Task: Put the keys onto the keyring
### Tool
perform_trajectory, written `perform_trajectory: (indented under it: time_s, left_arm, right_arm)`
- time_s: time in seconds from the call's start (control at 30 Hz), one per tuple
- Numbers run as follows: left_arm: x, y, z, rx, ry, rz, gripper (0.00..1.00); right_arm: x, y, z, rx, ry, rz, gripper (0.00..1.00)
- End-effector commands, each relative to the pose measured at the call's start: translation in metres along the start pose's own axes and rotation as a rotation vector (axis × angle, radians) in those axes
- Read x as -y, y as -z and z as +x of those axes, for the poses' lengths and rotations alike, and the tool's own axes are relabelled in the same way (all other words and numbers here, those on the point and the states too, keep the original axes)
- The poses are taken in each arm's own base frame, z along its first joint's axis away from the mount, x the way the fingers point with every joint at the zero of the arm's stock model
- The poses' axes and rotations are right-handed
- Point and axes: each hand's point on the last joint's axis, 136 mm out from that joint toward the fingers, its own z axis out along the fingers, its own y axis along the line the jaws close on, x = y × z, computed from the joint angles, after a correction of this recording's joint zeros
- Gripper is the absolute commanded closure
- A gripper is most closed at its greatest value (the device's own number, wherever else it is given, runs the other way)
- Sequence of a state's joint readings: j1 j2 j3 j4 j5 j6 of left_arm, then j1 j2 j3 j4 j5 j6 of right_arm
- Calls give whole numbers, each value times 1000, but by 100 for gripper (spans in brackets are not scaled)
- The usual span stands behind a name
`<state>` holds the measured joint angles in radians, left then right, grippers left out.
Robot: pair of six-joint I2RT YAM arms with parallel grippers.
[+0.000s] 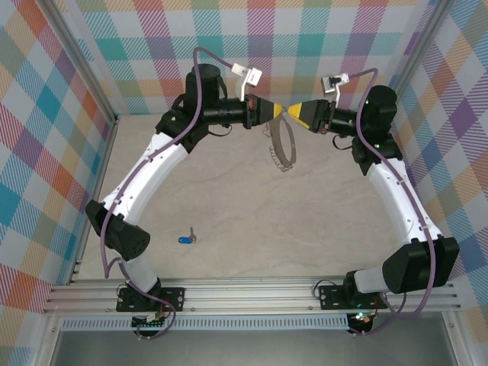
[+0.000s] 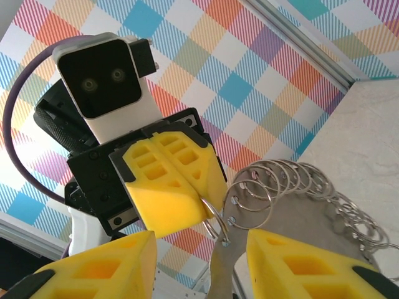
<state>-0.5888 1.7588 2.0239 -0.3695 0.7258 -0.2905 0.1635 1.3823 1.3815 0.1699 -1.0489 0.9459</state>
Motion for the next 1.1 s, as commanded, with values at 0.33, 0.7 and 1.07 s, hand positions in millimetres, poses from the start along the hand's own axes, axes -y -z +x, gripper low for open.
perform_trajectory:
  time_s: [0.33, 0.7, 1.07]
  left_arm:
    - [18, 3, -11, 4, -37, 67, 100]
    - [19, 4, -9, -7, -29, 73, 100]
    - [23, 4, -10, -7, -21, 98, 100]
  right_arm:
    - [-3, -3, 1, -23, 28, -15, 58]
    - [-6, -4, -3, -15, 39, -16, 61]
    - [-14, -4, -6, -16, 65, -36, 64]
